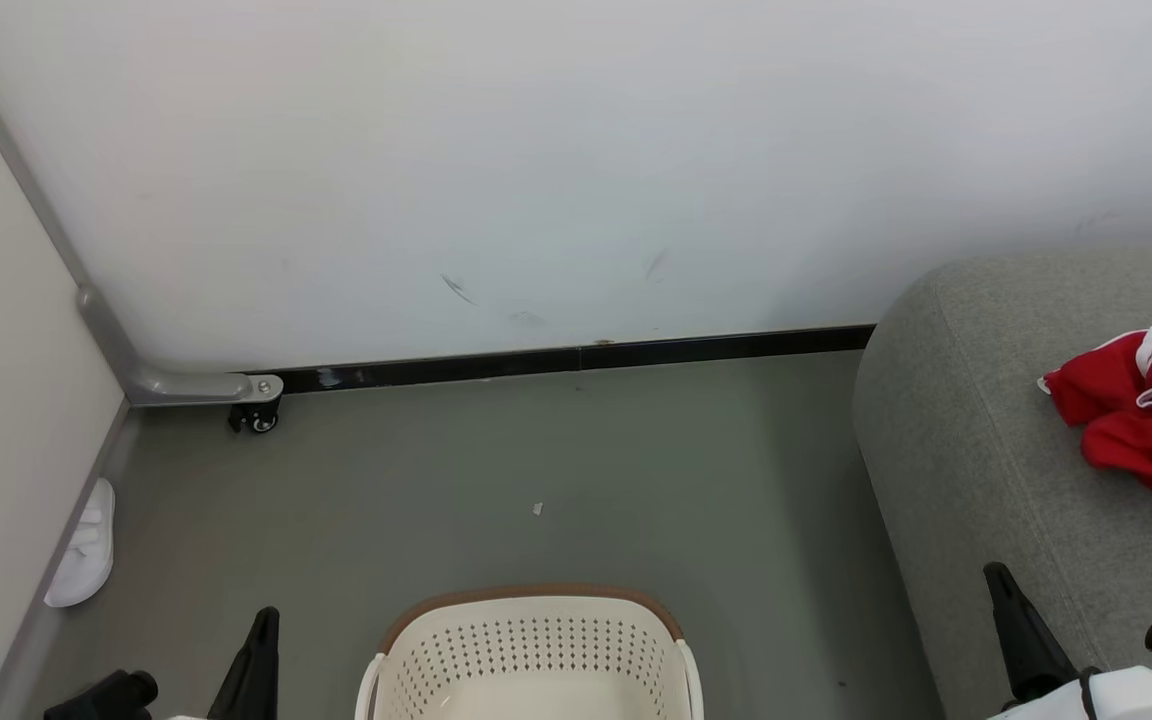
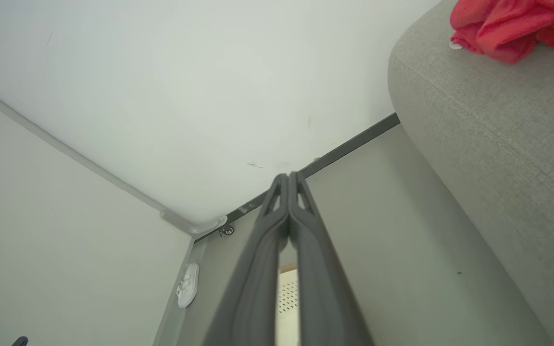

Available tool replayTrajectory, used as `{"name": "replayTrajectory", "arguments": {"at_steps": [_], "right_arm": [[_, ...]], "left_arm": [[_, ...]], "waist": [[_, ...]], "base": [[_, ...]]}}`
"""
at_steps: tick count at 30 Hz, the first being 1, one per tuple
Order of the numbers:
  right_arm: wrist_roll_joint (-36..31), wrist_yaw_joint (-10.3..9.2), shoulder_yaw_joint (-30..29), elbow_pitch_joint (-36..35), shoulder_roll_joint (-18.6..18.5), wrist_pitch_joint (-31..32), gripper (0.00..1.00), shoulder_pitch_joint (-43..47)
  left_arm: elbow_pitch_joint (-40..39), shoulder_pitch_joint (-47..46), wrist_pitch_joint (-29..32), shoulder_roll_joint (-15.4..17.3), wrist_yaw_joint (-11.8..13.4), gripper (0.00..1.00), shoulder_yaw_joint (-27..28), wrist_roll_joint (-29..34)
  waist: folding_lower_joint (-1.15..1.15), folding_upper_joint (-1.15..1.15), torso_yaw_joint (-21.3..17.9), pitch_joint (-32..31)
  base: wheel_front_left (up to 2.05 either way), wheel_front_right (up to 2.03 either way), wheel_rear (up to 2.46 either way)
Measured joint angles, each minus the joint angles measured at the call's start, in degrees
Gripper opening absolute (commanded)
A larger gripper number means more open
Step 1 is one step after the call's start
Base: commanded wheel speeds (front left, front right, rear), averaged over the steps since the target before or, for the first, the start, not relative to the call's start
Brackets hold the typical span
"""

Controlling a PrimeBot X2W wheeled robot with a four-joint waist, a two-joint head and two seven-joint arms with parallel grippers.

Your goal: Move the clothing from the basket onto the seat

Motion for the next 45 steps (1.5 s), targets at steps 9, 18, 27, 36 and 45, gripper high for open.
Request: {"name": "replayTrajectory", "arguments": {"at_steps": [9,18,27,36,45], "right_arm": [[6.62,0.0,-0.73,0.35,0.31,1.86,0.0,-1.25],[14.01,0.0,-1.59,0.88,0.6,4.03,0.0,-1.35],[20.65,0.0,-2.44,2.14,0.9,5.8,0.0,-2.63],[27.29,0.0,-2.97,2.74,1.62,7.56,0.0,-3.84],[33.95,0.0,-4.12,3.9,1.9,9.49,0.0,-4.92]], "left_arm": [[0.1,-0.77,1.99,-0.27,-0.99,0.0,1.63,-5.94],[0.32,-0.9,4.01,-0.73,-1.68,0.0,3.37,-12.47],[0.74,-1.93,5.64,-1.63,-2.49,0.0,4.89,-17.93],[1.16,-2.33,7.57,-1.86,-3.19,0.0,6.41,-23.8],[1.68,-3.26,9.53,-2.15,-4.02,0.0,7.94,-29.65]], "waist": [[0.43,0.0,-0.12,0.1],[0.5,0.0,-0.25,0.33],[0.09,0.0,-0.36,0.99],[-0.29,0.0,-0.46,1.88],[-0.41,0.0,-0.57,2.63]], "base": [[0.0,0.0,0.0],[0.0,0.0,0.0],[0.0,0.0,0.0],[0.0,0.0,0.0],[0.0,0.0,0.0]]}}
